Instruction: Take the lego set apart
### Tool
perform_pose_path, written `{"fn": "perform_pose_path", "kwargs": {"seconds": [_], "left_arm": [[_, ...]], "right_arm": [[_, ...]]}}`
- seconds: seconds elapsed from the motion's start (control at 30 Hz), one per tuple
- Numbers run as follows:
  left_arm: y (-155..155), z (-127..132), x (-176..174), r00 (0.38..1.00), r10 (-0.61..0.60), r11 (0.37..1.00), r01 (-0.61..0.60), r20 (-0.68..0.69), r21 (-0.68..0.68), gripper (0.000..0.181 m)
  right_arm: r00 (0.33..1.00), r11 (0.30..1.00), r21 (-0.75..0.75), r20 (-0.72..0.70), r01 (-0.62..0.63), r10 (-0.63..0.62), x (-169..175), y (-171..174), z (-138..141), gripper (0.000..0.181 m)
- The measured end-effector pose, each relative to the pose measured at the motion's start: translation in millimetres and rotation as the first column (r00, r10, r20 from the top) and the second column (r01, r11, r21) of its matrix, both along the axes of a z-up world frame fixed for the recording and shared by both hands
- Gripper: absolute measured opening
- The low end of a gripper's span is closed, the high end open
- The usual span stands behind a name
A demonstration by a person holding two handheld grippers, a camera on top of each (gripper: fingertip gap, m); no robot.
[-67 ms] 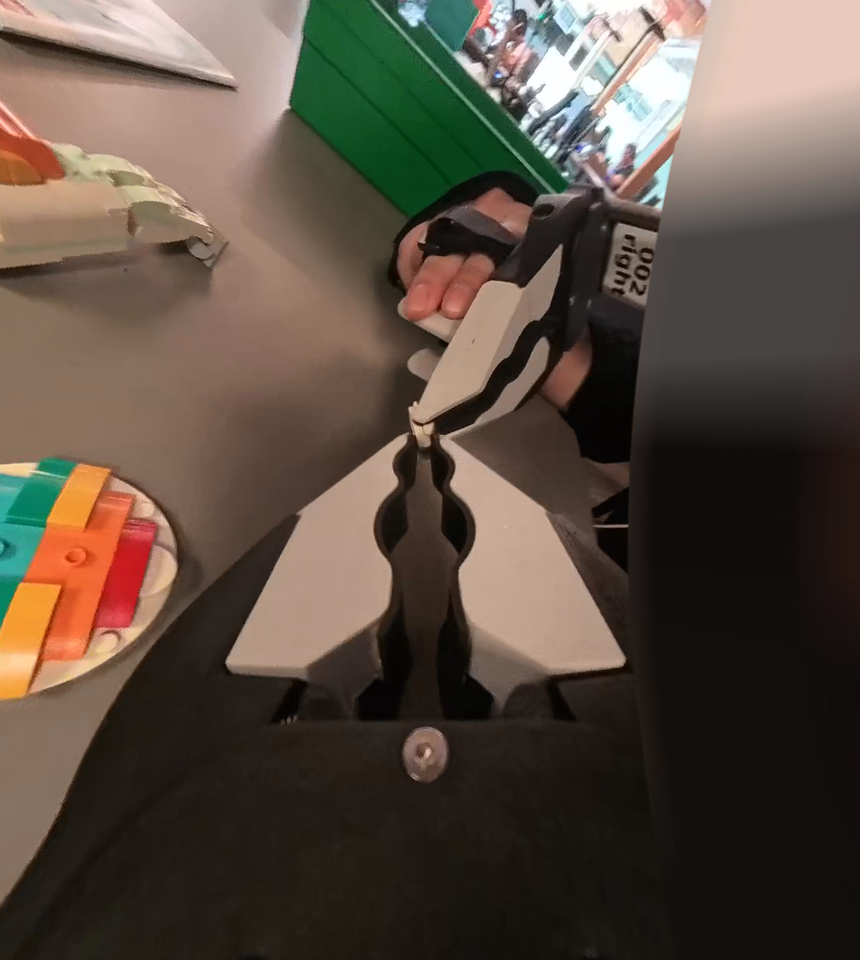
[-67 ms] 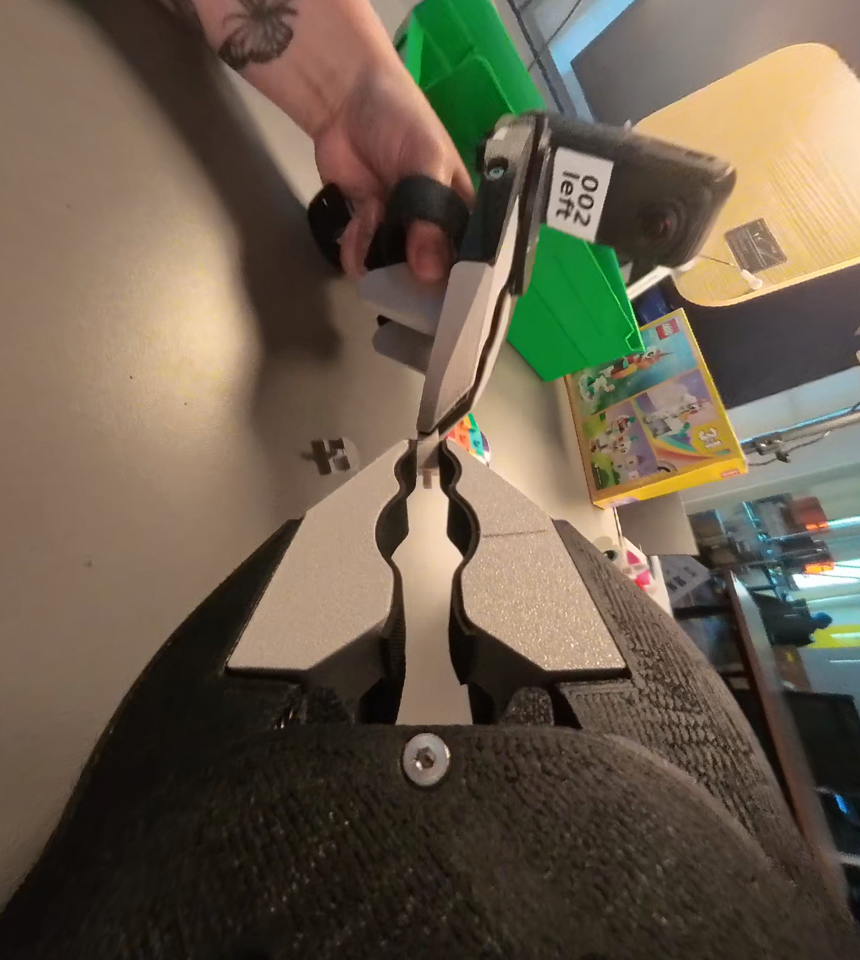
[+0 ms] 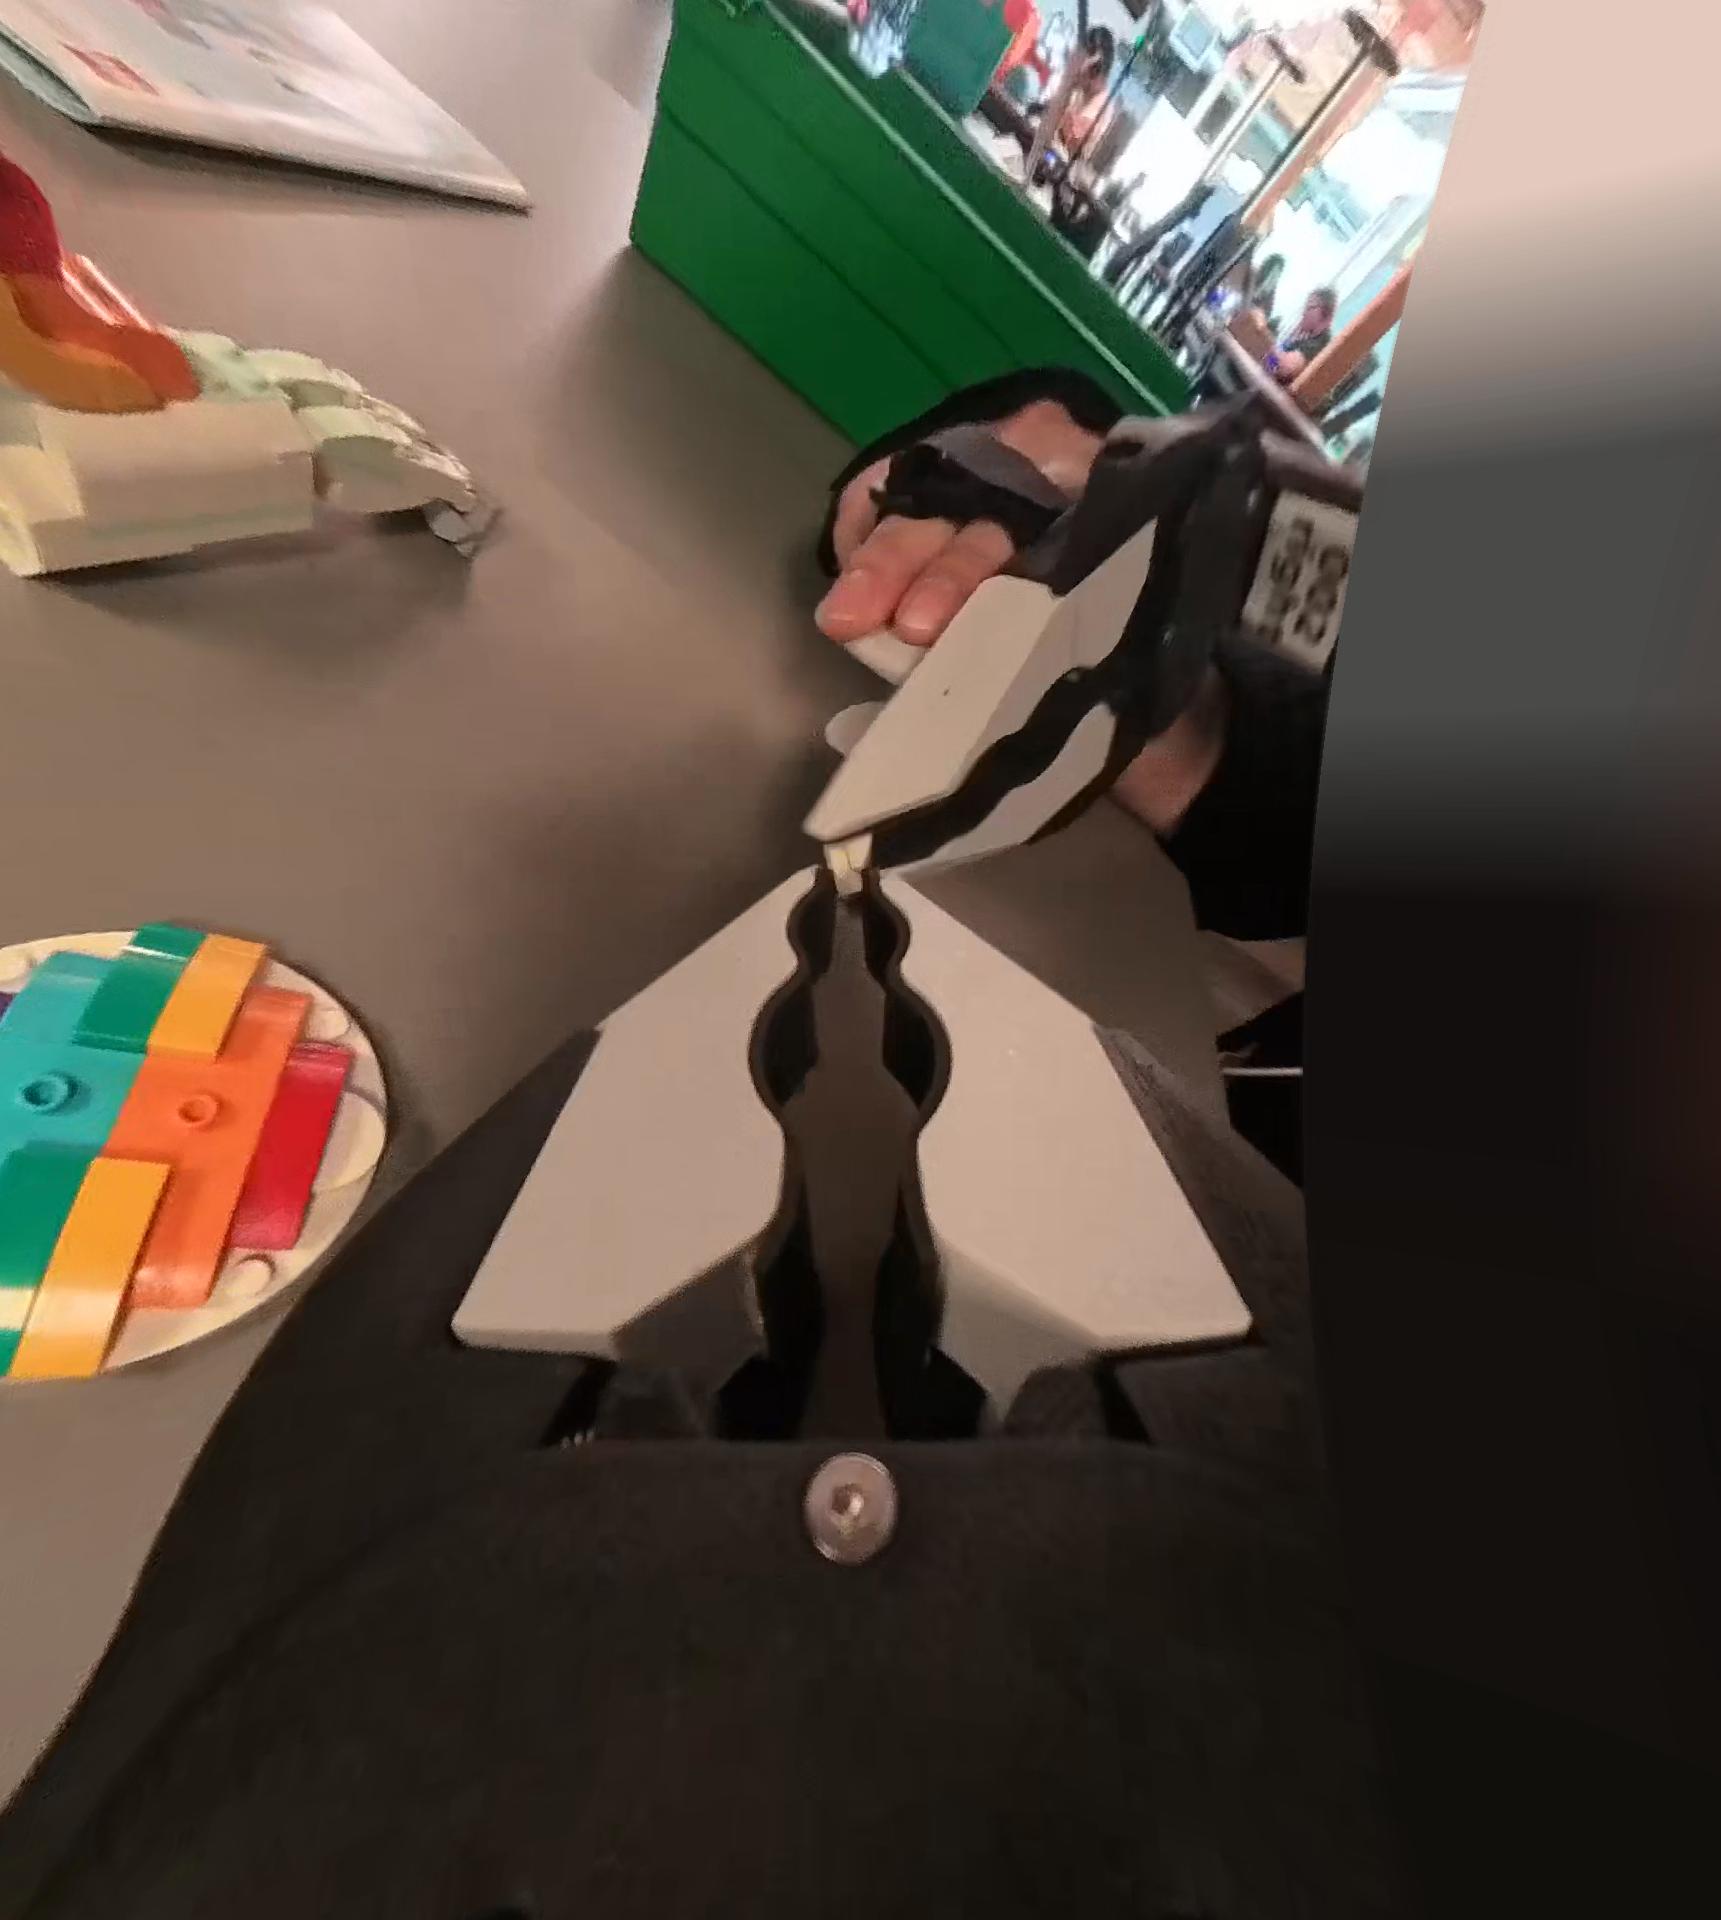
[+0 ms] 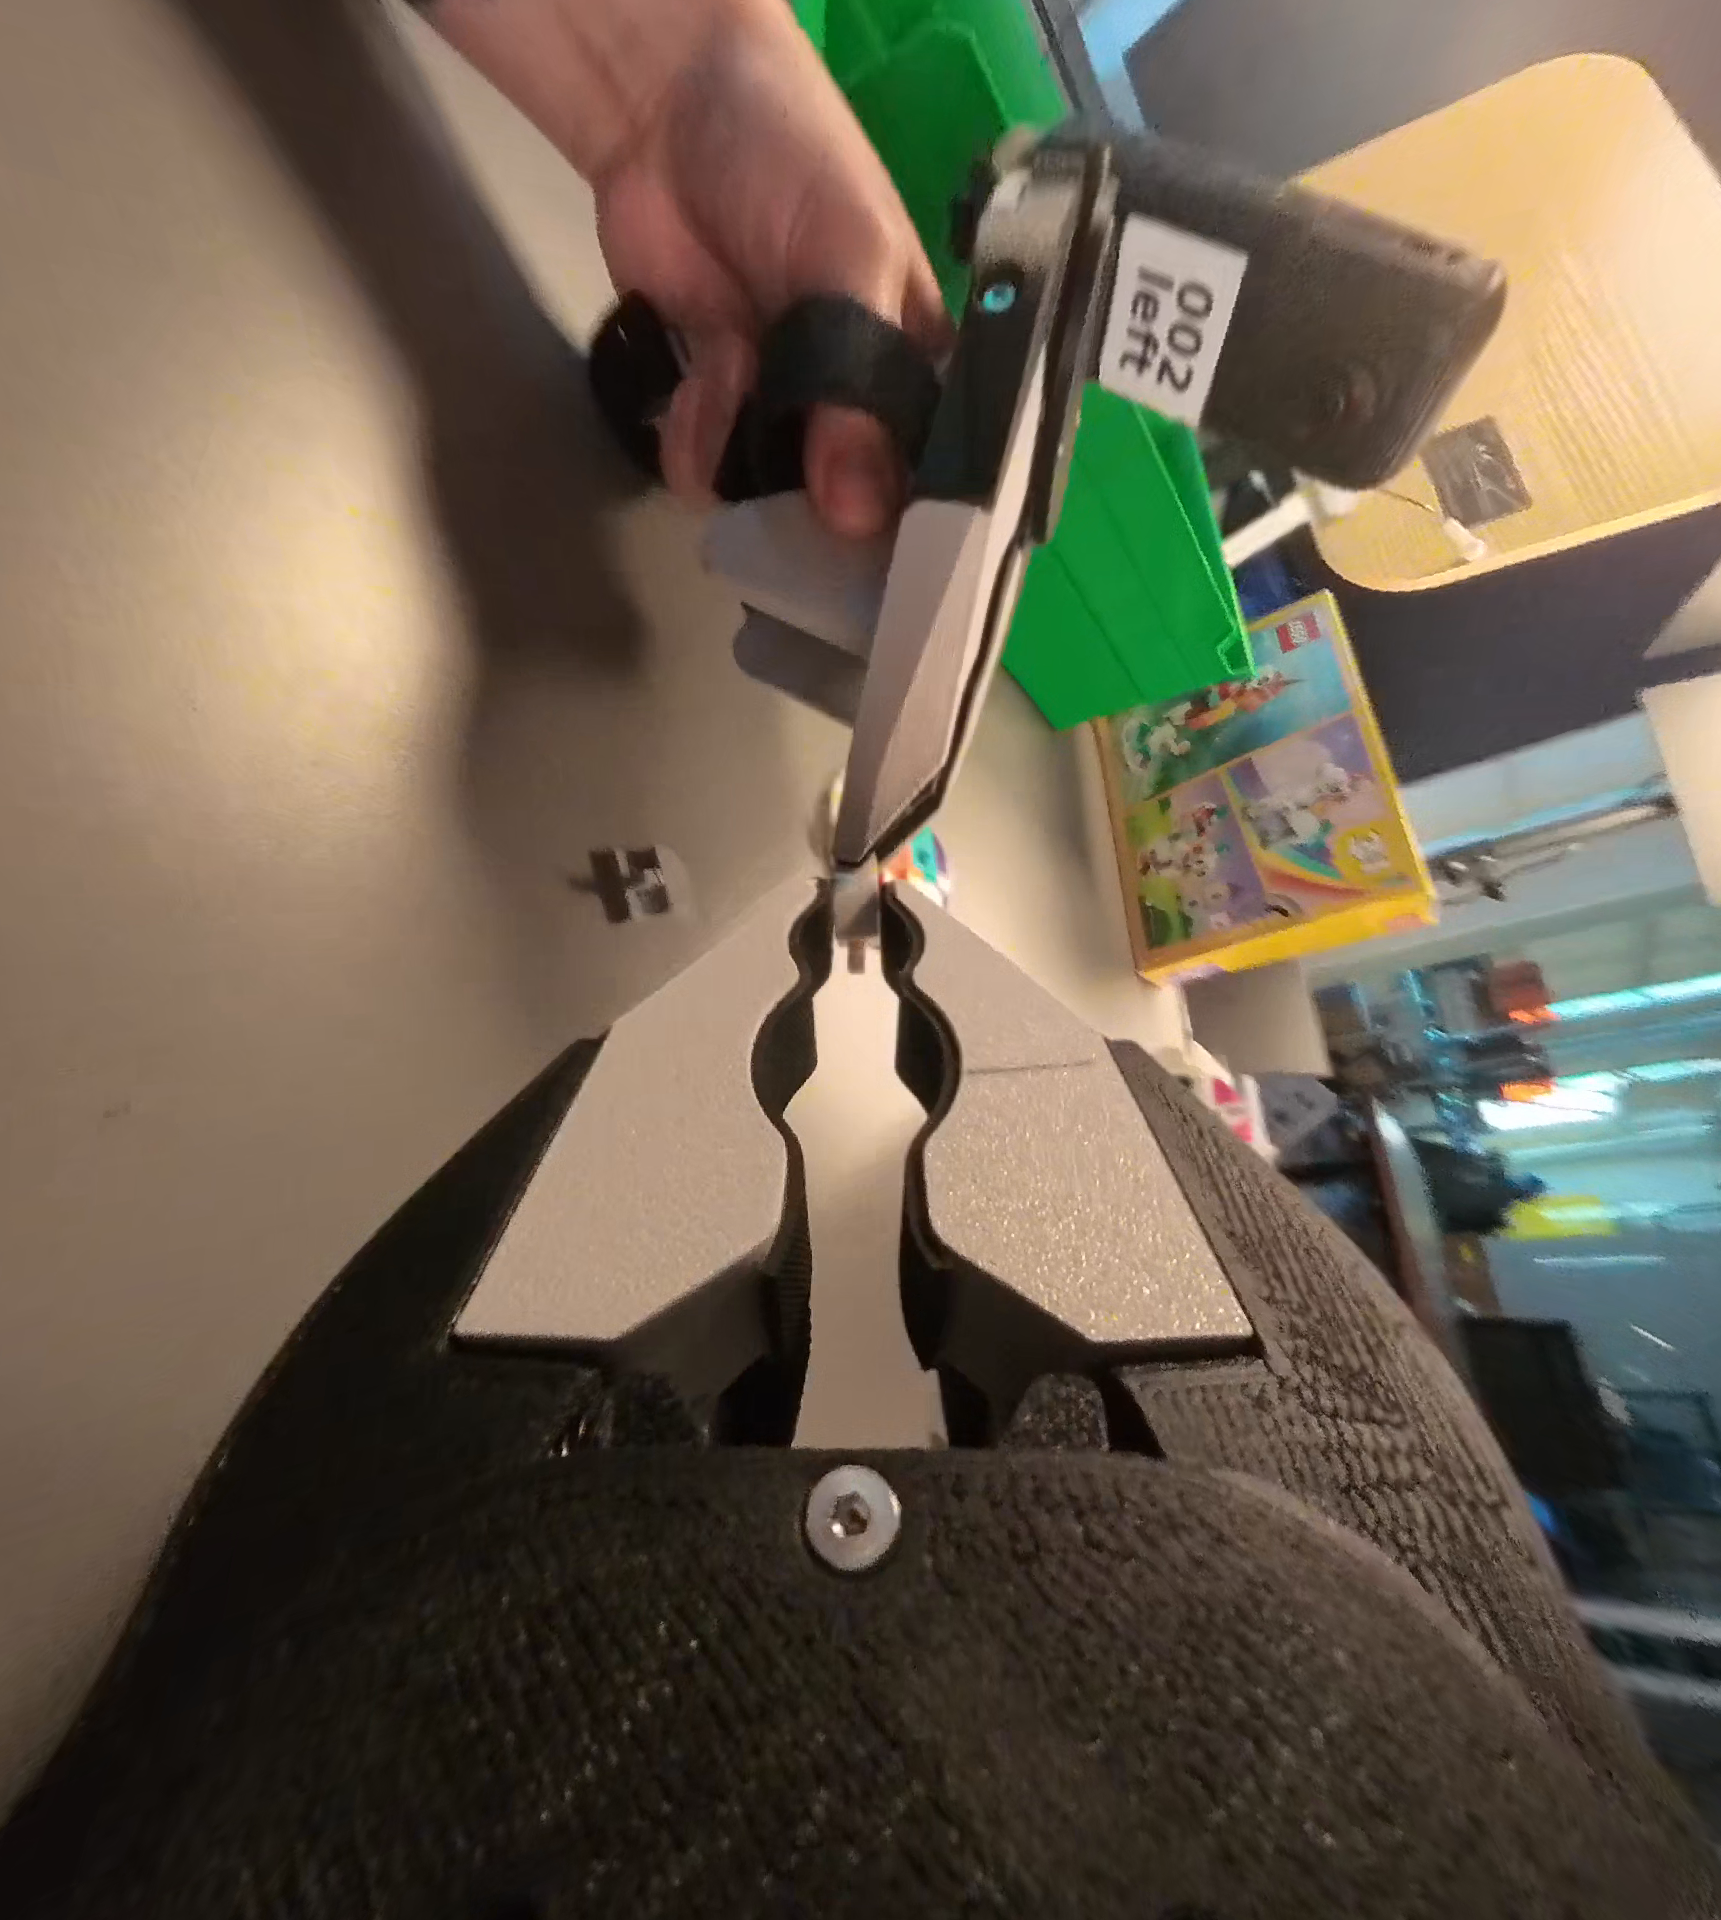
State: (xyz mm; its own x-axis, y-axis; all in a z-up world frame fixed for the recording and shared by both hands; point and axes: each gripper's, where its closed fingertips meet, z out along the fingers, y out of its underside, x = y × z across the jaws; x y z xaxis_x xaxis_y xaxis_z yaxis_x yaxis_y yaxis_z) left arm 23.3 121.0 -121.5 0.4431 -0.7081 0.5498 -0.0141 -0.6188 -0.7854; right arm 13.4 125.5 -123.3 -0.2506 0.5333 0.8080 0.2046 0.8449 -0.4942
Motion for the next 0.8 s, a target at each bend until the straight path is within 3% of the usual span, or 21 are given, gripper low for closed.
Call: {"fn": "perform_pose_path", "kwargs": {"seconds": [0.13,0.3,0.47,0.6,0.7,0.77,0.8], "left_arm": [[9,-2,-2,0.997,0.084,0.996,-0.084,-0.002,-0.035,0.004],[13,2,-6,0.994,0.106,0.994,-0.106,0.020,-0.025,0.004],[10,4,-3,0.985,0.104,0.977,-0.075,-0.139,0.199,0.005],[11,15,-2,0.974,0.140,0.924,-0.063,-0.180,0.378,0.005],[15,26,-6,0.954,0.220,0.842,-0.080,-0.205,0.534,0.004],[18,34,-10,0.934,0.290,0.786,-0.110,-0.207,0.608,0.004],[20,37,-12,0.925,0.317,0.764,-0.119,-0.209,0.634,0.004]], "right_arm": [[0.992,0.953,0.277,-0.003,0.124,-0.128,-4,17,-5,0.008],[0.981,0.920,0.342,-0.025,0.190,-0.193,-9,22,0,0.008],[0.983,0.984,0.031,0.043,0.175,-0.176,-6,18,-1,0.006],[0.991,0.965,-0.224,-0.003,0.133,-0.137,-5,16,10,0.007],[0.989,0.844,-0.532,-0.069,0.072,-0.128,-8,14,27,0.013],[0.989,0.643,-0.766,-0.091,0.006,-0.117,-6,16,39,0.024],[0.989,0.492,-0.870,-0.098,-0.034,-0.106,-5,18,45,0.030]]}}
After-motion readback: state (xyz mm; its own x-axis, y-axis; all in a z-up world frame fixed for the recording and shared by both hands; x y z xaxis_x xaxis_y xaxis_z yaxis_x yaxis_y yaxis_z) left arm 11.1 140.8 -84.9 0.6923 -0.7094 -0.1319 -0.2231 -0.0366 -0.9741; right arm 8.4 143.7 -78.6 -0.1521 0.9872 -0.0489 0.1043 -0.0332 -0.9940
